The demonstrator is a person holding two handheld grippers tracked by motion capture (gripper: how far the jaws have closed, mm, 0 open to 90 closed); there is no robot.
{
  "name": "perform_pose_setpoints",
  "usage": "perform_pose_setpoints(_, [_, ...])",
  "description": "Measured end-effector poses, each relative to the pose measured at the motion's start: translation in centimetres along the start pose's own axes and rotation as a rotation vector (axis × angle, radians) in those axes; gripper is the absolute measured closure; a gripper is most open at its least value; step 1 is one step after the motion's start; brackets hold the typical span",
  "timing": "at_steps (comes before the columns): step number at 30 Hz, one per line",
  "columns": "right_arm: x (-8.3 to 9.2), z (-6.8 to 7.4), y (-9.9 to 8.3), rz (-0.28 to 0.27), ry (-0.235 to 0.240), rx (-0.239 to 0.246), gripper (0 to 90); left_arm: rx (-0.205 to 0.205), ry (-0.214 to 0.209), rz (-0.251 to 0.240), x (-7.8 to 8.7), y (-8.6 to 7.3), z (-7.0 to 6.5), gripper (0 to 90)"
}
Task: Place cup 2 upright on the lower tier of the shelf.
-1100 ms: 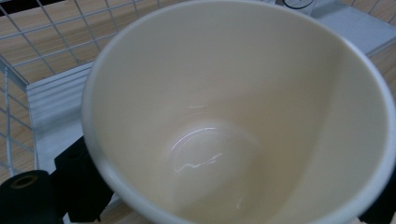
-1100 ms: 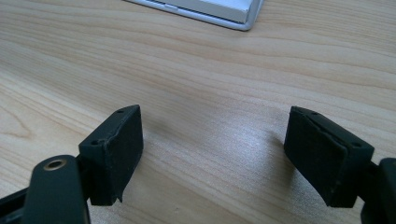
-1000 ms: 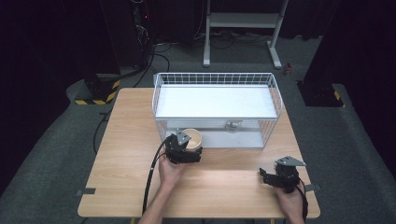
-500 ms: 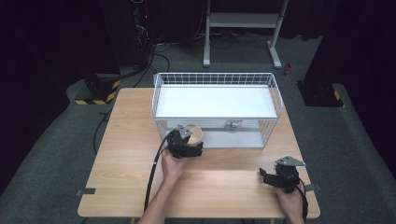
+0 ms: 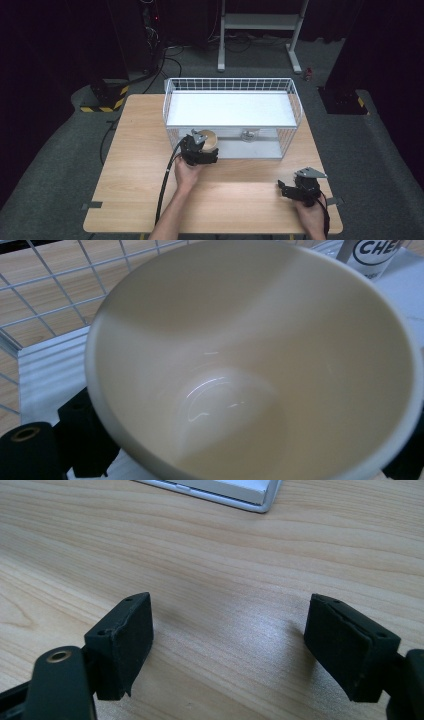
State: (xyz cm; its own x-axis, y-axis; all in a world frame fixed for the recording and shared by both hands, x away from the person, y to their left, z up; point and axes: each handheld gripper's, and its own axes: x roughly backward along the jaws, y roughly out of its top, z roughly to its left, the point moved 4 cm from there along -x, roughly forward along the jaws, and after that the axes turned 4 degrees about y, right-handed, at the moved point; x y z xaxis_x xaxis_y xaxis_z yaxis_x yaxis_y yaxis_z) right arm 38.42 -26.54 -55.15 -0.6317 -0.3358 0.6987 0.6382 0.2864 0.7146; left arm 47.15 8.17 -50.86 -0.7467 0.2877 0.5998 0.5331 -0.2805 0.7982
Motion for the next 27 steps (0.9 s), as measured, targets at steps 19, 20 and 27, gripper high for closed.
perform_pose_setpoints(19, [0.0,0.0,0.0,0.0,0.0,0.002,19.9,0.016,-0.032,0.006,0.7,-0.4,0.2,0.0])
perform_pose_setpoints(20, [0.0,0.0,0.0,0.0,0.001,-0.001,19.9,0.021,-0.032,0.007,0.8,-0.5,0.3,0.0])
perform_pose_setpoints(27, [0.0,0.0,0.0,-0.001,0.0,0.004,19.9,0.041,-0.034,0.022,1.6,-1.5,0.6,0.2])
